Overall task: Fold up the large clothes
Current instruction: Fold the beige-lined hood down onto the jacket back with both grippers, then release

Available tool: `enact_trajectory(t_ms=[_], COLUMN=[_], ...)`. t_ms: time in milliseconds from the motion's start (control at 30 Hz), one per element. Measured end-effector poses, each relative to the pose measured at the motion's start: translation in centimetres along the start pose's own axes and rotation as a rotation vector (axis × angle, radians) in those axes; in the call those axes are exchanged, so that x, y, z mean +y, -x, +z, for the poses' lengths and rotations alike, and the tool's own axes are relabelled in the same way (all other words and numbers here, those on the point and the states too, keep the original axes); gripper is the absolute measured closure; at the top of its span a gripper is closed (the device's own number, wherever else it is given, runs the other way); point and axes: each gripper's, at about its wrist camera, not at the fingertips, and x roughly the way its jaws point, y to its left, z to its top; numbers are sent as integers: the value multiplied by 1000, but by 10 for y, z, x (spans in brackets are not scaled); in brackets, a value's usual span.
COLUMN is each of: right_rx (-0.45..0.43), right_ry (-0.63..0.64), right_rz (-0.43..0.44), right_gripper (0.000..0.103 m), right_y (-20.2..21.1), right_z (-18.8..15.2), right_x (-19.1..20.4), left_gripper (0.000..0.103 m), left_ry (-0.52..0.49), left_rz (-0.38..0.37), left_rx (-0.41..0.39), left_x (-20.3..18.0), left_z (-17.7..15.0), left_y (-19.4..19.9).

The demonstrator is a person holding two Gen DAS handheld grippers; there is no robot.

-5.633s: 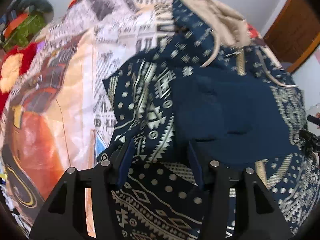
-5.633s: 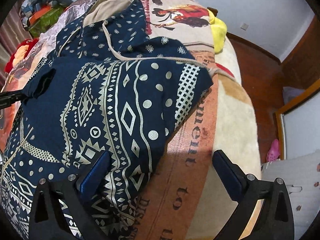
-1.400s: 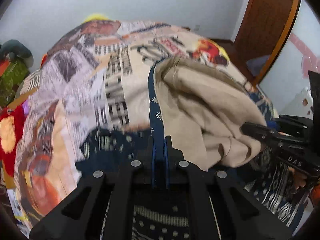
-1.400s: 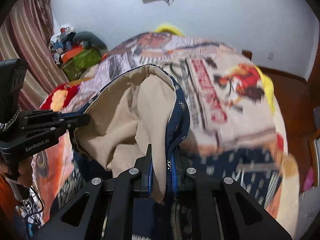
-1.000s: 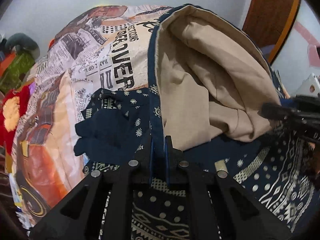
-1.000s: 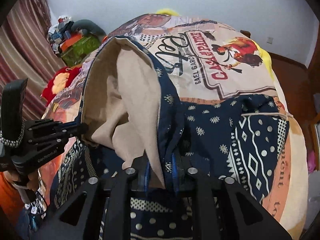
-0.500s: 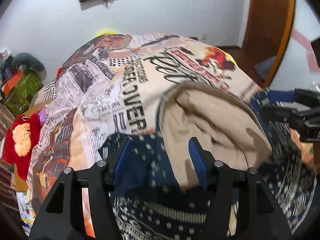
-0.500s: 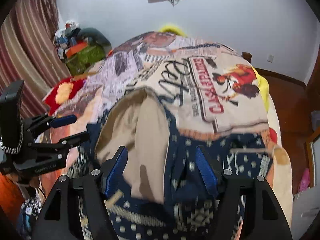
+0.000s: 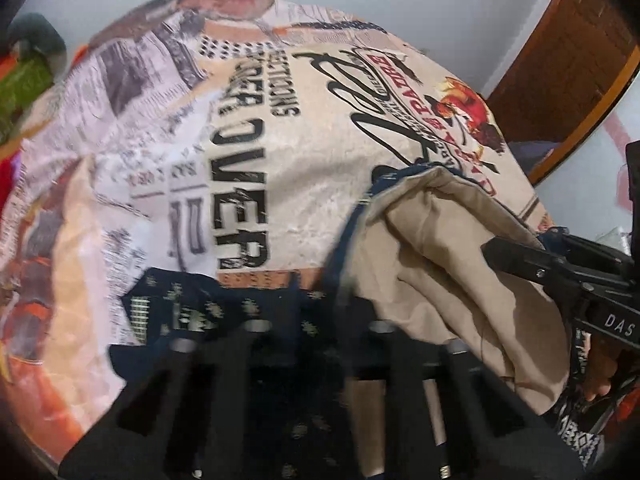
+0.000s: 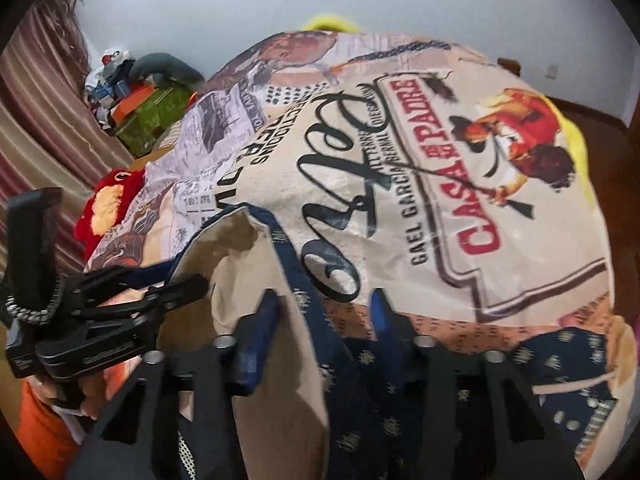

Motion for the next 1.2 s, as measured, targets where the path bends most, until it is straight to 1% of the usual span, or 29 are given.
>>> enact_trajectory(t_ms=[33,133,233,333,500,600,733,833,1100,1200], right_rx=[-5,-23,-43,-66,-109,-122,-119,-100,-34,-12], right_ry=[9,47,81,100,133,164,180,169,167,151], right_rz=[8,22,35,51,84,84,95,102,91,75], right_gripper=[78,90,92,93,93,93,93,93,93,93], right_y=[0,6,20,41,86,109,132,139,140,138], right_z=[-1,-6,-14,-22,-47,-68,-99,-121,-175,-189], right_x=[2,10,20,28,48,58,67,69,70,67], left_gripper=[96,97,97,97,97,97,97,97,97,96], left_ry=[-2,-41,-69,-111,-201,-233,-257,-261,-268,-262], left_rz=[-11,3,-8,7,44,66,80,84,95,89], left_rx=[-3,-37,-76,-115,-174,-189,-186,-170,-101,-59], left_x=[-1,-8,-16,-27,-49,-54,-59,-60,-56,-52], left_z=[-1,-4,-9,-17,-48,-67,-95,-117,-172,-191], left_y=[0,10,36,64,113,131,148,152,146,139])
